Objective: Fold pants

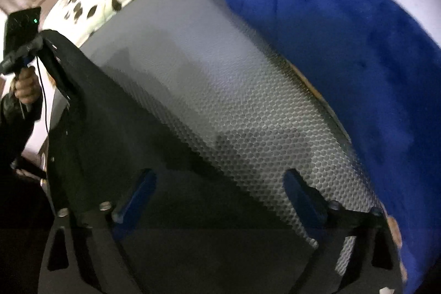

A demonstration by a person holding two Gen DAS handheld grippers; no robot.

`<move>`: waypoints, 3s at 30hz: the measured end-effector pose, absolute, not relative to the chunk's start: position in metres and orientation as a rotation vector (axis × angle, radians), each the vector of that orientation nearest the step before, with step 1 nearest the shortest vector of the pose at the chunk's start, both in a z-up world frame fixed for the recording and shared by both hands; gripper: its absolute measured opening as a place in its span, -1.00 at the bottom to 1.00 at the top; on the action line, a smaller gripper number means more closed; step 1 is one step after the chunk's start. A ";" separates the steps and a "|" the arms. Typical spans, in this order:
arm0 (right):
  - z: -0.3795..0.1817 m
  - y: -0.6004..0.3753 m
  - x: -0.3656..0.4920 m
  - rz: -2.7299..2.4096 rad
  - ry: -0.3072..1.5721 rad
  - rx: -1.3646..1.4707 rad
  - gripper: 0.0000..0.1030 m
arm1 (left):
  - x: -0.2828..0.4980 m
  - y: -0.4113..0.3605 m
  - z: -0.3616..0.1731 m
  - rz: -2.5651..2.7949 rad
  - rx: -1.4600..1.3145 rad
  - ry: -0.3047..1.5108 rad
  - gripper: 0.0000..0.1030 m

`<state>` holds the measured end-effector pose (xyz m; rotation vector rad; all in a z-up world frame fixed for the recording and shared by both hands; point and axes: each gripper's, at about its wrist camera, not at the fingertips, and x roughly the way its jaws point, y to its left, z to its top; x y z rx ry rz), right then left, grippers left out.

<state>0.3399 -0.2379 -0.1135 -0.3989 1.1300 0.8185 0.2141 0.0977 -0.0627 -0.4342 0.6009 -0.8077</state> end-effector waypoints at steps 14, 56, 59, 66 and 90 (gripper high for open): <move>-0.139 -0.283 0.328 0.754 1.213 -0.446 -0.68 | 0.220 0.103 -0.069 -0.739 -0.409 0.633 -0.84; -0.212 -0.260 -0.024 0.295 1.035 -0.194 -0.83 | 0.030 0.140 -0.194 -0.749 -0.025 0.951 -0.55; -0.213 -0.260 -0.025 0.288 1.028 -0.206 -0.82 | 0.027 0.147 -0.187 -0.637 0.044 0.956 0.35; -0.214 -0.259 -0.030 0.286 1.007 -0.194 -0.81 | 0.000 0.189 -0.172 -0.575 -0.175 0.946 0.41; -0.189 -0.262 -0.053 0.278 0.927 -0.164 -0.84 | 0.025 0.192 -0.180 -0.519 -0.538 1.027 -0.67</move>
